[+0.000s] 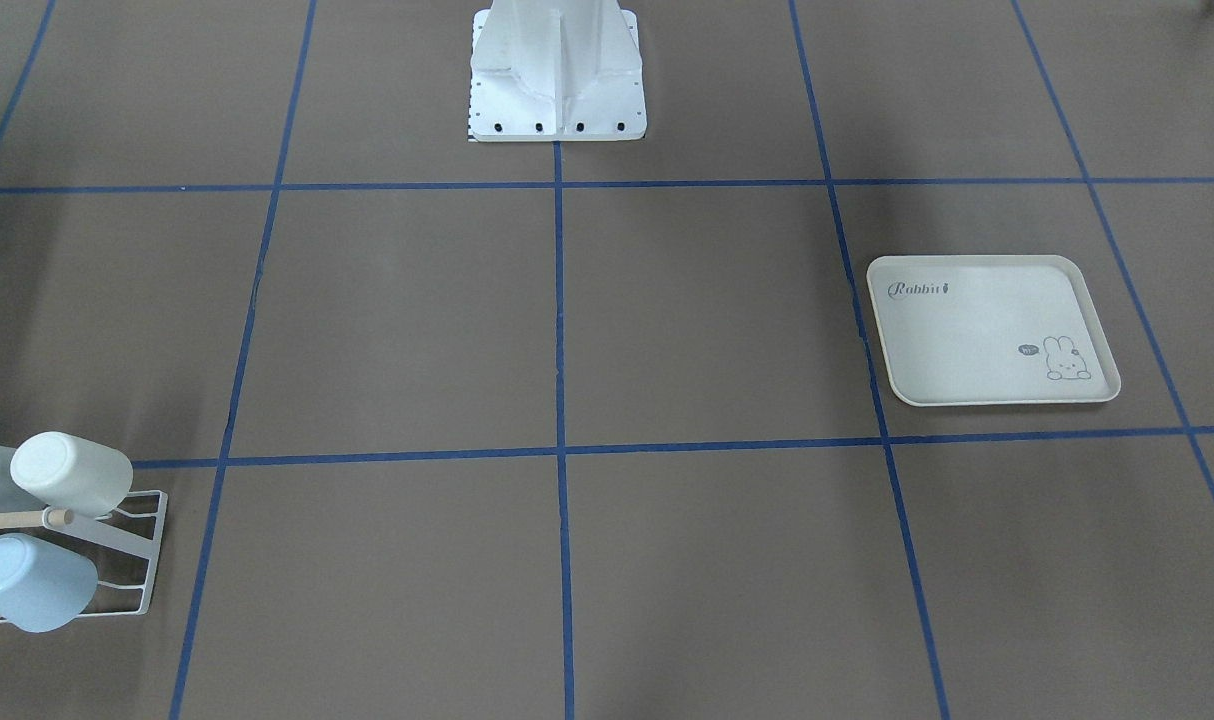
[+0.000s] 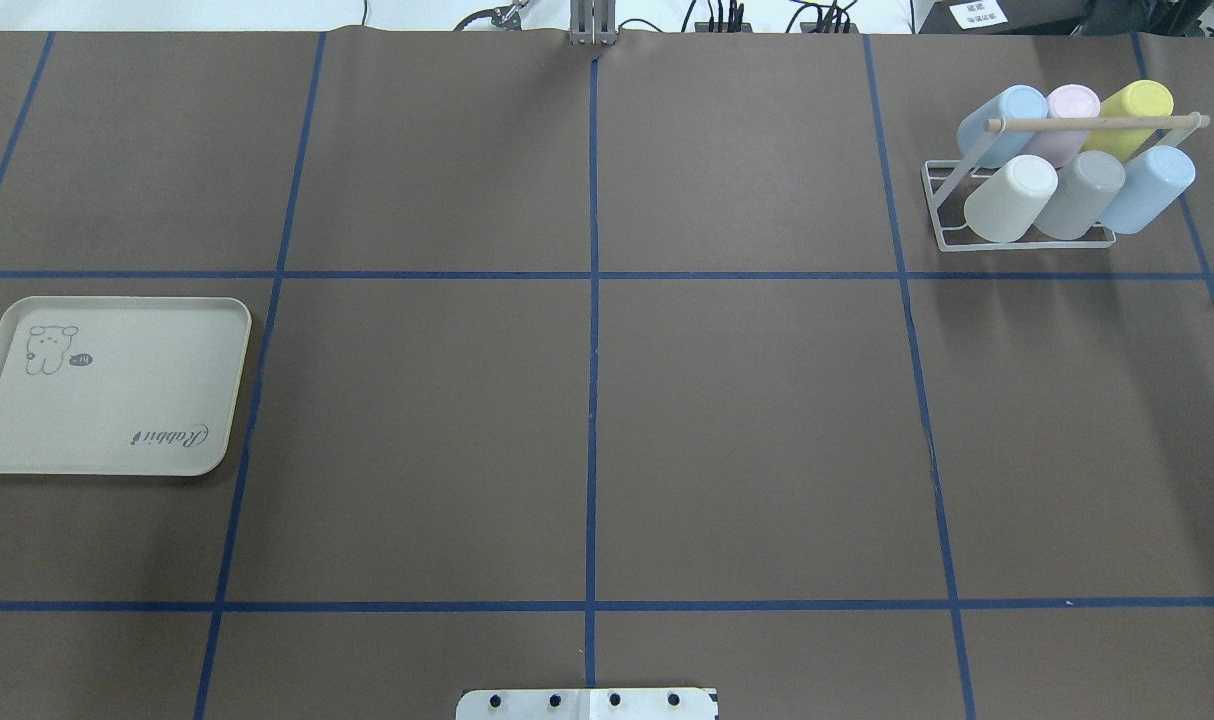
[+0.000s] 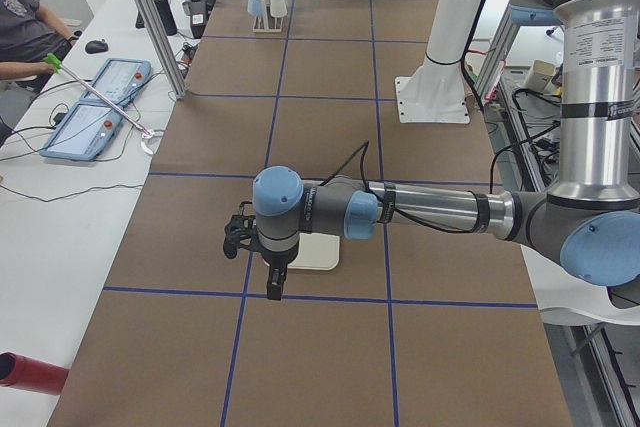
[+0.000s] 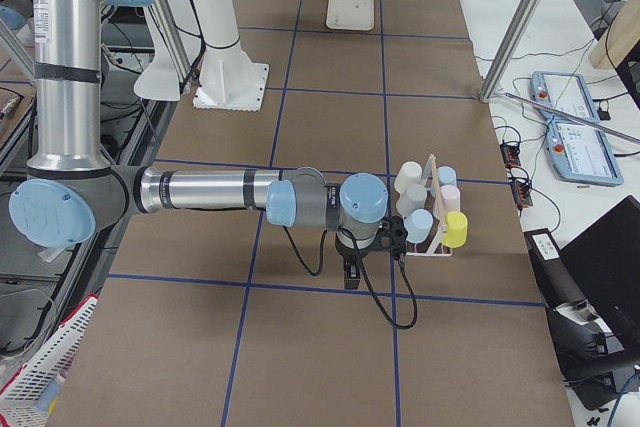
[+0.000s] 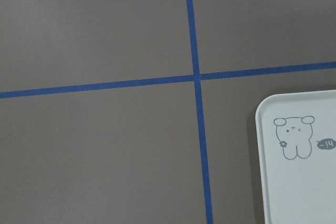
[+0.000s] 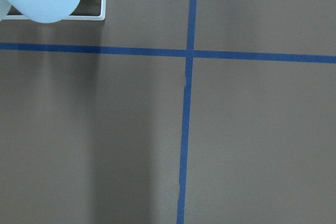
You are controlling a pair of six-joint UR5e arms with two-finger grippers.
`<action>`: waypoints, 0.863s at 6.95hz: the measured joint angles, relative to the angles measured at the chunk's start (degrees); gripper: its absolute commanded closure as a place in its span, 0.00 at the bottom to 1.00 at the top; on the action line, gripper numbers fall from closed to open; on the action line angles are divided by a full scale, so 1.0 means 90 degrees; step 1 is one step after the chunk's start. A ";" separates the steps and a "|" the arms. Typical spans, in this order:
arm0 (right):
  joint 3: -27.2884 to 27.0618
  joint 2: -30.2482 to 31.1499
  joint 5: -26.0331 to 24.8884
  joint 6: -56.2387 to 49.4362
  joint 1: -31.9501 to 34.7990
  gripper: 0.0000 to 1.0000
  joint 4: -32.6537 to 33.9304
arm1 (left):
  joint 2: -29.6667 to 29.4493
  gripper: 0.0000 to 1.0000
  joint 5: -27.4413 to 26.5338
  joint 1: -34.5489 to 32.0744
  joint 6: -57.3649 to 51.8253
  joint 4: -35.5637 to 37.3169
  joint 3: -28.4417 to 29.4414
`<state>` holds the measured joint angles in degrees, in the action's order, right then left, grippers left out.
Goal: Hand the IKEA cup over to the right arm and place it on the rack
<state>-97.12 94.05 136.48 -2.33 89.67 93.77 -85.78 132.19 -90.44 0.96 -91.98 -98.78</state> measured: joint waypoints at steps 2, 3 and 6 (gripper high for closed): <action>0.0020 0.0026 -0.0030 0.0022 0.0038 0.01 0.0009 | 0.0000 0.00 0.0000 0.0000 0.0029 -0.0004 0.0004; 0.0028 0.0027 -0.0034 0.0073 0.0049 0.01 0.0010 | 0.0000 0.00 0.0000 0.0000 0.0036 -0.0004 0.0002; 0.0036 0.0027 -0.0037 0.0184 0.0056 0.01 0.0005 | -0.0008 0.00 -0.0002 0.0000 0.0040 0.0000 0.0007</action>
<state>-96.80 94.29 136.14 -0.67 90.17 93.81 -85.85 132.17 -90.44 1.32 -91.98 -98.71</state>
